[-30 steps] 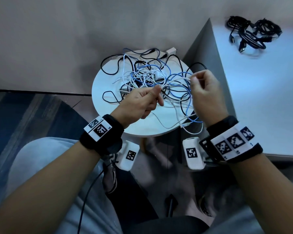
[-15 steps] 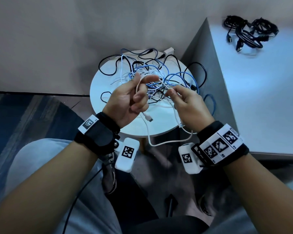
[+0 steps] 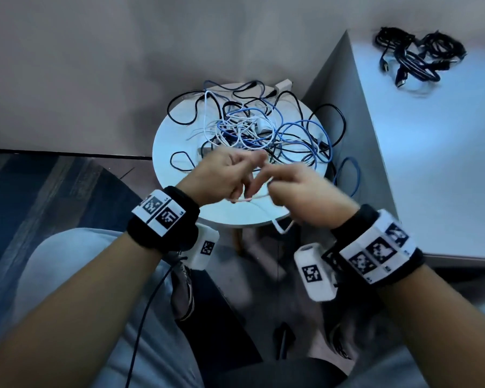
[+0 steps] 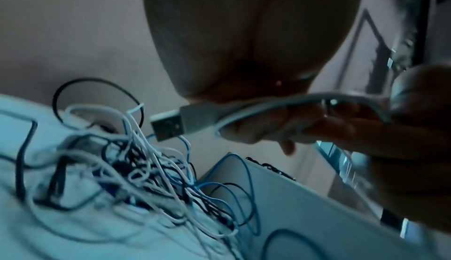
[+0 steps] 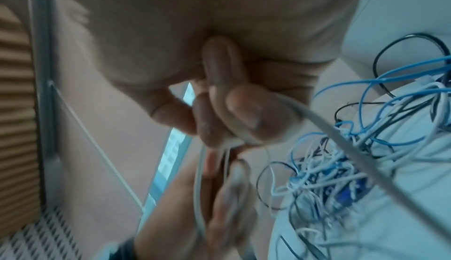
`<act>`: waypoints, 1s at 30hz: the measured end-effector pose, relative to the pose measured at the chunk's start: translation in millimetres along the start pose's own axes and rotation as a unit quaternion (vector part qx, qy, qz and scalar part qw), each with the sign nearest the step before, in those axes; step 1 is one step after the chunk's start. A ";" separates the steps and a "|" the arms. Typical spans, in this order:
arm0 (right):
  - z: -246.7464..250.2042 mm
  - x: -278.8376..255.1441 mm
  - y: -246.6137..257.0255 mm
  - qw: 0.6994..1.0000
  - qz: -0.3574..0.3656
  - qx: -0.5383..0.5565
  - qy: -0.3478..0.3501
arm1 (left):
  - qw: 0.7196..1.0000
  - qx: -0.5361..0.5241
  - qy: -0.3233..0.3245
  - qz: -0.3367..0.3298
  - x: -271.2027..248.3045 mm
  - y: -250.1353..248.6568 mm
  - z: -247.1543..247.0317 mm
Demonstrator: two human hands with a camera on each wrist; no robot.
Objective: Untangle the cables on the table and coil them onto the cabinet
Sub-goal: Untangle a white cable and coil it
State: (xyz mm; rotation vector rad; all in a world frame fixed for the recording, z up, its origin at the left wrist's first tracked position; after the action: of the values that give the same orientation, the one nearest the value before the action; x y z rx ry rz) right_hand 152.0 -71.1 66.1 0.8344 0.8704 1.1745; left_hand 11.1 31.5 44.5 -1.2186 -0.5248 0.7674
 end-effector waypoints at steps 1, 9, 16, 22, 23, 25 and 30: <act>9.8 1.5 1.9 0.997 0.000 0.073 -0.039 | 0.999 -0.003 0.039 0.000 -2.3 -1.1 -2.3; 14.8 7.4 -7.1 0.957 0.054 0.209 -0.197 | 0.926 -0.340 0.126 0.100 -5.9 -9.3 -7.9; -8.1 2.7 -6.6 0.956 -0.041 0.274 -0.100 | 0.894 -0.419 0.088 0.131 -2.7 -8.2 -1.7; -5.7 6.0 -4.2 0.954 -0.050 0.248 -0.161 | 0.894 -0.407 0.106 0.153 -2.0 -6.2 -4.7; -6.5 6.2 -6.2 0.954 -0.062 0.246 -0.158 | 0.892 -0.412 0.109 0.152 -2.6 -6.6 -5.9; -8.0 6.3 -11.2 0.952 -0.086 0.256 -0.142 | 0.884 -0.432 0.108 0.142 -4.1 -7.7 -8.0; -13.5 9.0 -20.5 0.968 -0.094 0.195 -0.124 | 0.872 -0.464 0.078 0.138 -2.9 -10.0 -5.5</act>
State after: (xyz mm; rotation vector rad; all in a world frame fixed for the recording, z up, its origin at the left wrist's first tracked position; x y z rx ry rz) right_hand 149.8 -64.9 40.9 1.1644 0.9622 0.7208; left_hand 15.6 24.3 52.6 -2.2725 -0.6133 0.6465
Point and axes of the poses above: each hand's wrist, its own x-axis towards the middle knuckle, its own z-axis out of the back of the hand, y = z × x, the point moved 1 cm from there along x, towards the middle knuckle, and after that the axes turned 11 degrees about -y, right-handed, at the moved point
